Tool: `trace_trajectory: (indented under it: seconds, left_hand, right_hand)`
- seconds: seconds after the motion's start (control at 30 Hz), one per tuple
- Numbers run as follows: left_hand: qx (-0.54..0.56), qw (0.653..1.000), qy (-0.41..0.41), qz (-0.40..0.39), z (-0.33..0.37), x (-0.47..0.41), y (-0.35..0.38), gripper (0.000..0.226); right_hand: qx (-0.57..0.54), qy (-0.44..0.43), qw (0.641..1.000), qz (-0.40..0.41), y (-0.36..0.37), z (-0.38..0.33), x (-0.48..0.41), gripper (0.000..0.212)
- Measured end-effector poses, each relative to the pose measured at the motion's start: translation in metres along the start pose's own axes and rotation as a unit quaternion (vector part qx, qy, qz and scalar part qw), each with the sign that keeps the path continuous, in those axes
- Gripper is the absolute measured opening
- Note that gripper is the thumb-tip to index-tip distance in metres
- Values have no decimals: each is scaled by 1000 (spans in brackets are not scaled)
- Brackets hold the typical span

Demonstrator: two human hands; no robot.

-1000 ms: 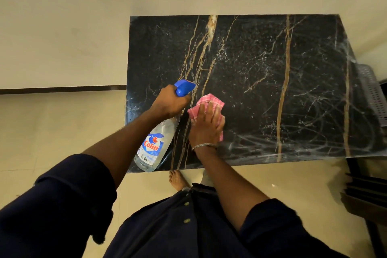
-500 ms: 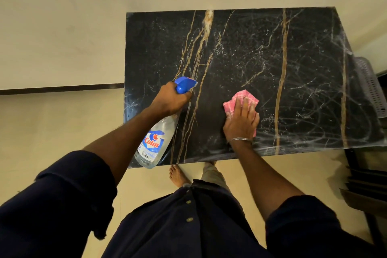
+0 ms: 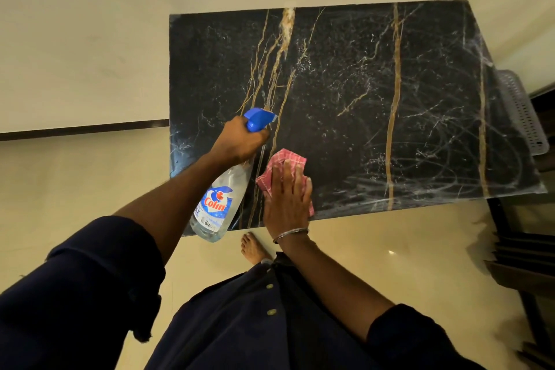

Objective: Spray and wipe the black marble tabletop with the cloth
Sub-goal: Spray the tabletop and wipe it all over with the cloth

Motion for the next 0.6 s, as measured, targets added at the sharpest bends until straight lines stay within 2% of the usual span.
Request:
trace_trajectory:
  seconds: [0.07, 0.13, 0.2, 0.4, 0.53, 0.6]
  left_hand:
    - [-5, 1000, -2, -3, 2, 0, 3, 15]
    - [-8, 1000, -4, -7, 4, -1, 4, 18]
    - [-8, 1000, -7, -13, 5, -3, 6, 21]
    - [-4, 1000, -14, -23, 9, -3, 11, 22]
    - [-1, 1000, -11, -21, 8, -2, 8, 22]
    - [0, 1000, -5, -15, 8, -2, 4, 24]
  right_hand:
    - [5, -13, 1000, -8, -1, 8, 3, 82]
    - [7, -3, 1000, -3, -6, 25, 7, 75]
    - [-1, 40, 999, 17, -17, 52, 8, 69]
    - [31, 153, 985, 67, -49, 140, -1, 67]
    - [33, 223, 972, 67, -46, 131, -1, 69]
    - [23, 199, 978, 59, -39, 106, 1, 71]
Point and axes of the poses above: each hand's wrist, its own x-axis away from the middle knuckle, its own y-axis out of the palm, z = x × y, the point moved 5 cm from there along -x, towards the middle knuckle, and after that the axes turned 10 degrees about -x, right-handed, at the moved point
